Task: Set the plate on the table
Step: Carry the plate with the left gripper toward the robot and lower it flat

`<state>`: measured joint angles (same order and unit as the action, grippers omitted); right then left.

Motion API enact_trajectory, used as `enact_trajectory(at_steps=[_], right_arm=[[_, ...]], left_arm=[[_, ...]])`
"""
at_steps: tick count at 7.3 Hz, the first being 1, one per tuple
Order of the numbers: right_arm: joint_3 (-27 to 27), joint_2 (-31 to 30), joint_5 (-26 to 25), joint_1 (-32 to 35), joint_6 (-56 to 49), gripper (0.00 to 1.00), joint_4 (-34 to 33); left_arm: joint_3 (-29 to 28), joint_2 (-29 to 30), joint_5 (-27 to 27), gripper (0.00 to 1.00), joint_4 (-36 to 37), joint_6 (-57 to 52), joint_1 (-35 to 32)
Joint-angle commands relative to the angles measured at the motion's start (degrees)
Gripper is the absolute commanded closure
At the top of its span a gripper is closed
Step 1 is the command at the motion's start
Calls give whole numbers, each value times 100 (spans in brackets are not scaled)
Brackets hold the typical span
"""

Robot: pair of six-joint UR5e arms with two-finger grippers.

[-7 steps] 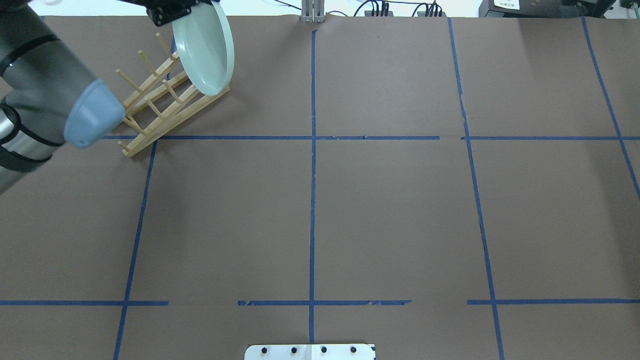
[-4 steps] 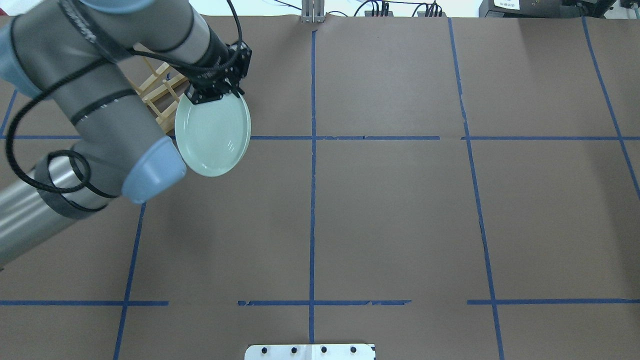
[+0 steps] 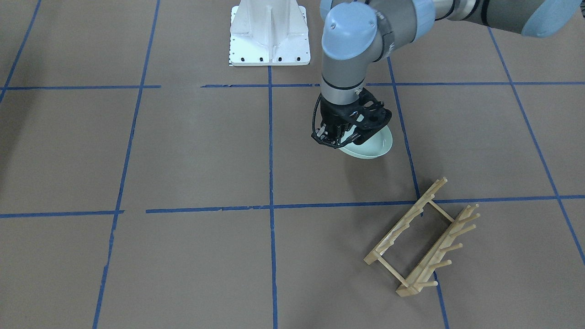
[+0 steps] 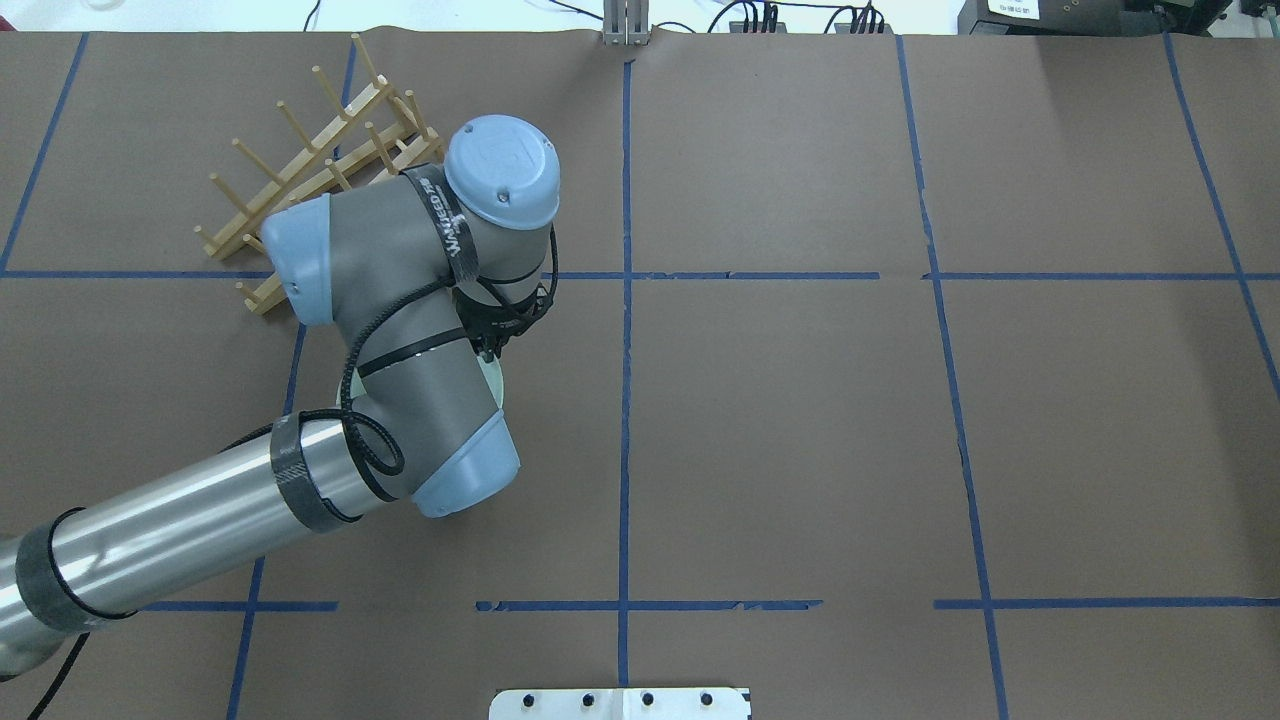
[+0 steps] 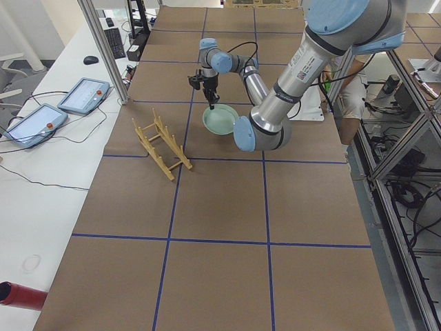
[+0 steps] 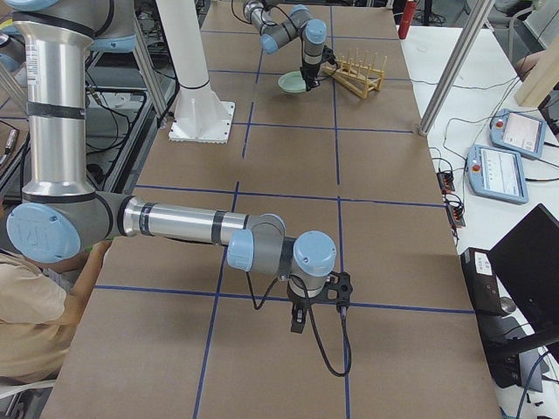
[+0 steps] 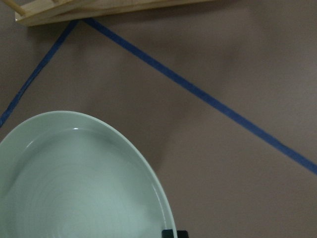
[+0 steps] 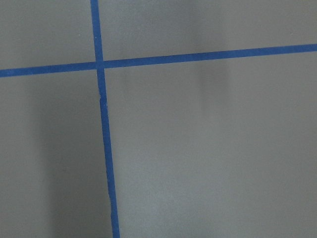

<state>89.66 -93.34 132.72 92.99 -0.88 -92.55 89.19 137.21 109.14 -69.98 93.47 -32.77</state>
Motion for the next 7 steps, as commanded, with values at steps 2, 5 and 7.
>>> enact_trajectory(at_steps=[2,5,7], right_arm=[[-2,0,0,0,0,0,0],[-2,0,0,0,0,0,0],[-2,0,0,0,0,0,0]], left_arm=[[-367,8,-32,100,-233,-57,447],[-411,8,-68,0,-394,-57,438],[558,-62,-200,0,-71,-913,-198]])
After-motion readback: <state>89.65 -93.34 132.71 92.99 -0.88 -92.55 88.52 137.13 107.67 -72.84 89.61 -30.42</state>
